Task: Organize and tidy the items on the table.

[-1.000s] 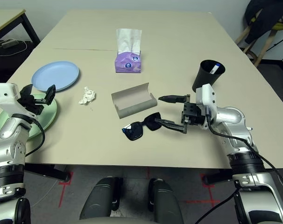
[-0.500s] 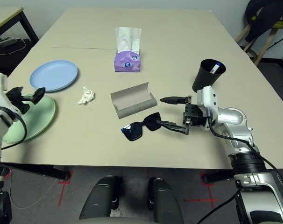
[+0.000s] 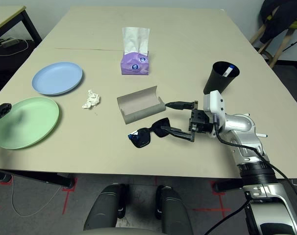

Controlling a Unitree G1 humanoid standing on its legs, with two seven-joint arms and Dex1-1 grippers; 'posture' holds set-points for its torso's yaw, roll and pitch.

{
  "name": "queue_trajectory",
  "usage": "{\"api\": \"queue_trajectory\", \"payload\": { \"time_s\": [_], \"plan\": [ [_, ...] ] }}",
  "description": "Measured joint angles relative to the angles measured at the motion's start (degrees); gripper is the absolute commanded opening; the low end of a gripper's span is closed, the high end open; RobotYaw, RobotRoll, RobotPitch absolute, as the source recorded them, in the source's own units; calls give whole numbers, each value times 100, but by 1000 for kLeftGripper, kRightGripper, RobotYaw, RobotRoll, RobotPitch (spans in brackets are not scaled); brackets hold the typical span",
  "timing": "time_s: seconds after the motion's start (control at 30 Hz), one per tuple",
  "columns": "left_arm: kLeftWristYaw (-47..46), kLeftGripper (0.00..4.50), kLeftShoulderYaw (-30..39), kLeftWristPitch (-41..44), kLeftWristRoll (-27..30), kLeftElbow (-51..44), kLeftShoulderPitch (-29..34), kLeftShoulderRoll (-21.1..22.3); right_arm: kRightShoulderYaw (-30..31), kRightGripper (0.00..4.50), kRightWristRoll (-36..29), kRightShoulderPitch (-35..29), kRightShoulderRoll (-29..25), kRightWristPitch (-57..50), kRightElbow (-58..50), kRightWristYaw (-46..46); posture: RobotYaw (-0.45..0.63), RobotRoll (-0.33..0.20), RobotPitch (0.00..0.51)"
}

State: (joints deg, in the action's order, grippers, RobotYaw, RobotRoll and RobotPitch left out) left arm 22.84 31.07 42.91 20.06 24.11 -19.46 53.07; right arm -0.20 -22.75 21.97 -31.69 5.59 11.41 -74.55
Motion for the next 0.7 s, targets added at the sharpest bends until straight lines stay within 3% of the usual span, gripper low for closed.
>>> {"api": "queue_trajectory", "payload": {
  "time_s": [0.37,0.47,0.7],
  "plan": [
    [76,4482,42,292,44,172,214,-19,0,4500,0,-42,59,-36,-79,83,147,0,126],
    [85,3871,43,291,46,277,214,-23,1,4500,1,-43,64,-44,-139,112,141,0,126],
    [203,1164,44,284,69,403,219,-32,1,4500,3,-53,65,-59,-224,183,141,0,124]
  ]
}}
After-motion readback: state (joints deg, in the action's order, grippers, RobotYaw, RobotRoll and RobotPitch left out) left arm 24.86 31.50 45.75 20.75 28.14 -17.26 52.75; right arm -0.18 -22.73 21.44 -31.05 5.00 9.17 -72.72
